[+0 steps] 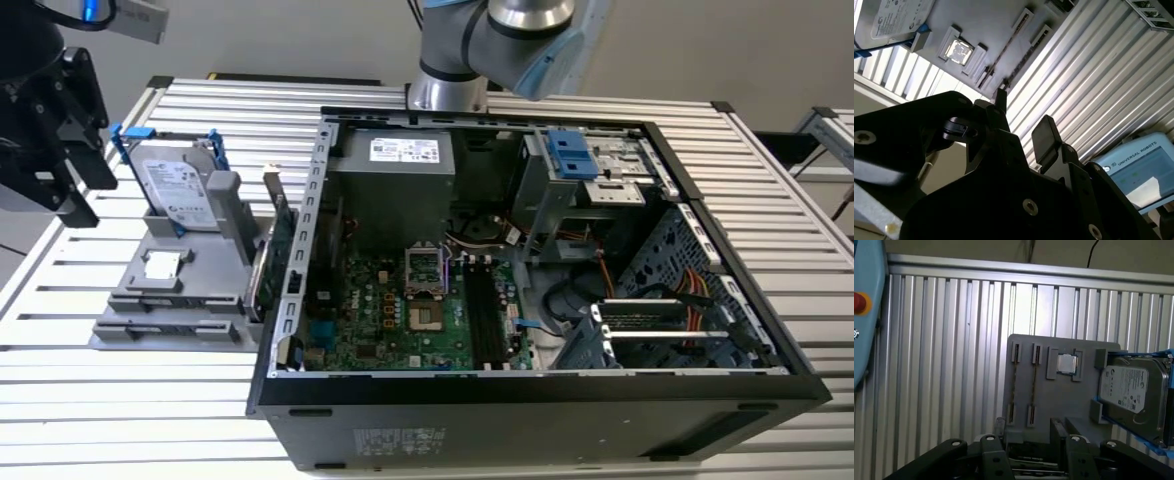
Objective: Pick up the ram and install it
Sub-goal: 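Pick up the ram and move it above insertion slot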
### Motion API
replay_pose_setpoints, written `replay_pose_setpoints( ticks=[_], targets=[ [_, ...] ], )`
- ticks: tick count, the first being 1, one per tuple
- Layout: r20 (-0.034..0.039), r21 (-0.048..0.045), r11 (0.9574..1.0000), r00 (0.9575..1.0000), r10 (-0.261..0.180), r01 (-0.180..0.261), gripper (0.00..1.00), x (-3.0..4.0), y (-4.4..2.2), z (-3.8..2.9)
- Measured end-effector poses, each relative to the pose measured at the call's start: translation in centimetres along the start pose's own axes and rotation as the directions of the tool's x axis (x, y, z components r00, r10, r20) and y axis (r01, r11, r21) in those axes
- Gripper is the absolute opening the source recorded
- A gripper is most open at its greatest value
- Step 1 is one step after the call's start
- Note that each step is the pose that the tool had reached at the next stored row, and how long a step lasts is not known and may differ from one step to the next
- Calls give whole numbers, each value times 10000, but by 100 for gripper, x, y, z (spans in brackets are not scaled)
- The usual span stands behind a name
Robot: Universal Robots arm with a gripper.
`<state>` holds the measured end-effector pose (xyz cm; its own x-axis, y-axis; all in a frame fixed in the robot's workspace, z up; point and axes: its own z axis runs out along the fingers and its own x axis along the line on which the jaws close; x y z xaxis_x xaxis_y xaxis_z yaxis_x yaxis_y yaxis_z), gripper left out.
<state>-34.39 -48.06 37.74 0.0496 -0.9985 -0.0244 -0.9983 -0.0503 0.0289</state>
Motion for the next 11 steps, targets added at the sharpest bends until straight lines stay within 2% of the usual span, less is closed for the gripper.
replay_pose_setpoints(
  ticks=[3,5,11],
  targets=[
    [1,0,10000,10000,6,-6,100,1,-1,30],
    [2,-1,10000,10000,52,-52,100,2,-3,92],
    [1,-5,10000,10000,91,-91,100,4,-5,157]
  ],
)
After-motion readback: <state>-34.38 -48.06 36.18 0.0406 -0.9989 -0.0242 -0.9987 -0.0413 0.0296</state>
